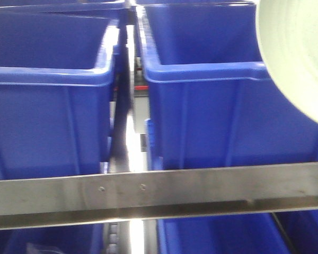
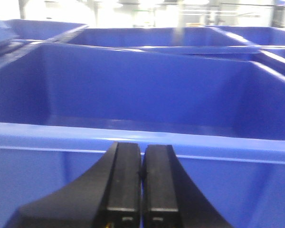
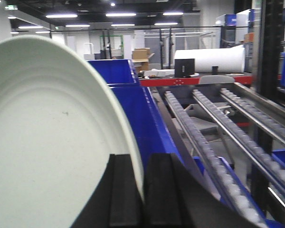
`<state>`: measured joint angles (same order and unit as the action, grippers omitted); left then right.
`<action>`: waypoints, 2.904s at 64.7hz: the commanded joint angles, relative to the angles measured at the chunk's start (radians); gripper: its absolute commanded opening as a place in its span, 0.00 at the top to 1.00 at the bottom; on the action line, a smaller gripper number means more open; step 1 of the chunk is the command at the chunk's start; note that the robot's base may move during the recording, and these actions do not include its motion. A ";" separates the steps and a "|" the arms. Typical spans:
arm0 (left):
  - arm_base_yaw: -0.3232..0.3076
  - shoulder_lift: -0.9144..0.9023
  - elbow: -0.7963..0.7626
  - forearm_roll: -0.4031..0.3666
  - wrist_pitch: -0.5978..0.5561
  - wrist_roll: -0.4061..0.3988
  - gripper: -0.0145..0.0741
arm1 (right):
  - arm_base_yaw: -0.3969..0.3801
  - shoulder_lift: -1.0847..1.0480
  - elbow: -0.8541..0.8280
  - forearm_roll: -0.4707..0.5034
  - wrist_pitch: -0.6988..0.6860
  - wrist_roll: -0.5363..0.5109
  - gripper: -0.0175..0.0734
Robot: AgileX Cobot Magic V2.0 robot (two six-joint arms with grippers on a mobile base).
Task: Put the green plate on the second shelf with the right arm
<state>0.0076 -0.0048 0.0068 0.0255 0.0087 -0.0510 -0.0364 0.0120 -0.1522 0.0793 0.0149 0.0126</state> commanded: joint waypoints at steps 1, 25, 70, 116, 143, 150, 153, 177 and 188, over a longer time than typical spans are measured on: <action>0.006 -0.017 0.042 -0.009 -0.083 -0.006 0.69 | -0.005 0.010 -0.030 0.012 -0.120 0.005 0.75; 0.016 -0.017 0.042 -0.009 -0.083 -0.006 0.69 | -0.005 0.010 -0.030 0.012 -0.120 0.005 0.75; 0.016 -0.017 0.042 -0.009 -0.083 -0.006 0.69 | -0.005 0.010 -0.030 0.012 -0.124 0.005 0.75; 0.016 -0.017 0.042 -0.009 -0.083 -0.006 0.69 | -0.004 0.530 -0.228 0.033 -0.556 0.050 0.75; 0.016 -0.017 0.042 -0.009 -0.083 -0.006 0.69 | 0.010 1.168 -0.579 -0.192 -0.726 0.167 0.75; 0.016 -0.017 0.042 -0.009 -0.083 -0.006 0.69 | 0.024 1.252 -0.631 -0.211 -0.690 0.197 0.75; 0.016 -0.017 0.042 -0.009 -0.083 -0.006 0.69 | 0.031 1.280 -0.652 -0.211 -0.665 0.197 0.75; 0.016 -0.017 0.042 -0.009 -0.083 -0.006 0.69 | 0.040 1.393 -0.739 -0.210 -0.519 0.286 0.55; 0.016 -0.017 0.042 -0.009 -0.083 -0.006 0.69 | 0.040 1.398 -0.752 -0.210 -0.509 0.291 0.50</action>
<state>0.0229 -0.0048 0.0068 0.0255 0.0087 -0.0510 0.0042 1.4472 -0.8567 -0.1345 -0.3941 0.2901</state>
